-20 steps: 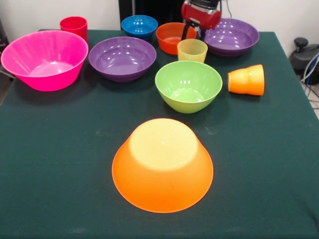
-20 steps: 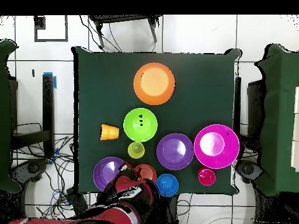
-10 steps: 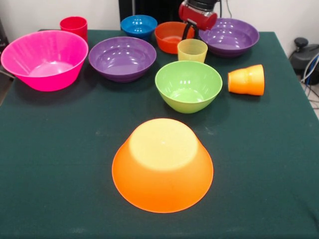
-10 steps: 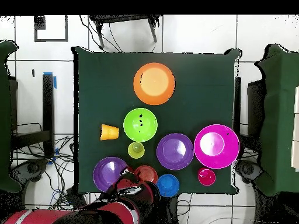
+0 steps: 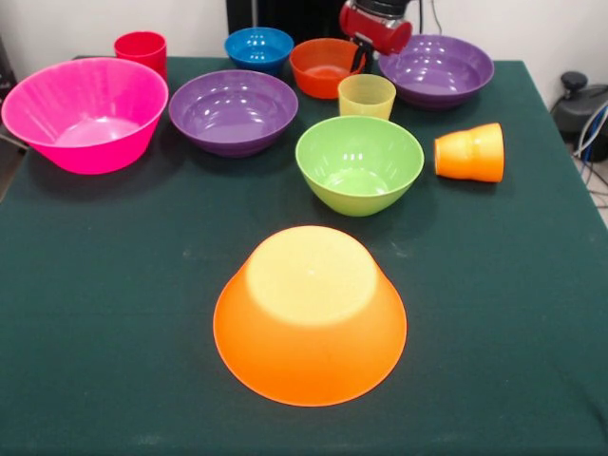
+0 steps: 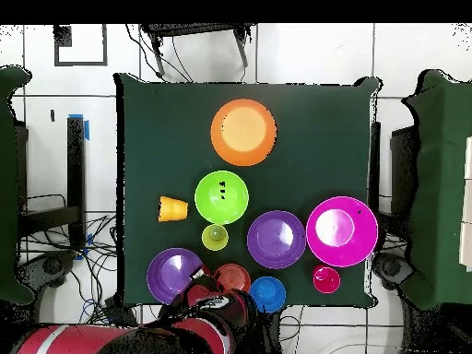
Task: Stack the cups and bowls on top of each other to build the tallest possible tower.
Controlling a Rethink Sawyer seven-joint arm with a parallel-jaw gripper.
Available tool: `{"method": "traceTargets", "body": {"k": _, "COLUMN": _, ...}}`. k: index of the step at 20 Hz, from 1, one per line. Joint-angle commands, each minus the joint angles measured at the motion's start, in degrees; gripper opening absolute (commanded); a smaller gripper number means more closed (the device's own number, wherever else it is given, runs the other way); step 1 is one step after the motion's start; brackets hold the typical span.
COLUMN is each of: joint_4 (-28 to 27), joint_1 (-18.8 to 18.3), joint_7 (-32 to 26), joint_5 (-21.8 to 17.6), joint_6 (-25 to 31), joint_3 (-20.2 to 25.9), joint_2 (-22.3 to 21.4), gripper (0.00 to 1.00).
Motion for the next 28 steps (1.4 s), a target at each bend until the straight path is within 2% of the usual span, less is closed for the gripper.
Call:
{"method": "traceTargets", "body": {"k": 1, "joint_4": -1.12, "joint_1": -2.03, "joint_7": 5.96, "joint_5": 2.11, "joint_6": 2.49, "joint_3": 10.07, "joint_2": -1.22, "gripper": 0.0}}
{"method": "traceTargets", "body": {"k": 9, "joint_4": -0.87, "joint_1": -1.62, "joint_7": 2.8, "joint_5": 3.24, "joint_6": 12.18, "joint_3": 10.0, "joint_2": -9.76, "gripper": 0.0}}
{"method": "traceTargets", "body": {"k": 14, "joint_4": -2.55, "joint_1": -2.07, "joint_7": 0.93, "joint_5": 2.86, "joint_6": 17.7, "joint_3": 10.02, "joint_2": -13.14, "gripper": 0.0}}
{"method": "traceTargets", "body": {"k": 21, "joint_4": -4.49, "joint_1": -0.34, "joint_7": -3.0, "joint_5": 2.34, "joint_6": 33.21, "joint_3": 7.56, "joint_2": -21.99, "gripper": 0.0}}
{"method": "traceTargets", "body": {"k": 26, "joint_4": -9.0, "joint_1": 1.49, "joint_7": -4.68, "joint_5": 0.13, "joint_6": 41.67, "joint_3": 5.29, "joint_2": -24.4, "gripper": 0.0}}
{"method": "traceTargets", "body": {"k": 28, "joint_4": -10.24, "joint_1": 0.69, "joint_7": -4.96, "joint_5": -0.37, "joint_6": 43.23, "joint_3": 6.35, "joint_2": -24.74, "gripper": 0.0}}
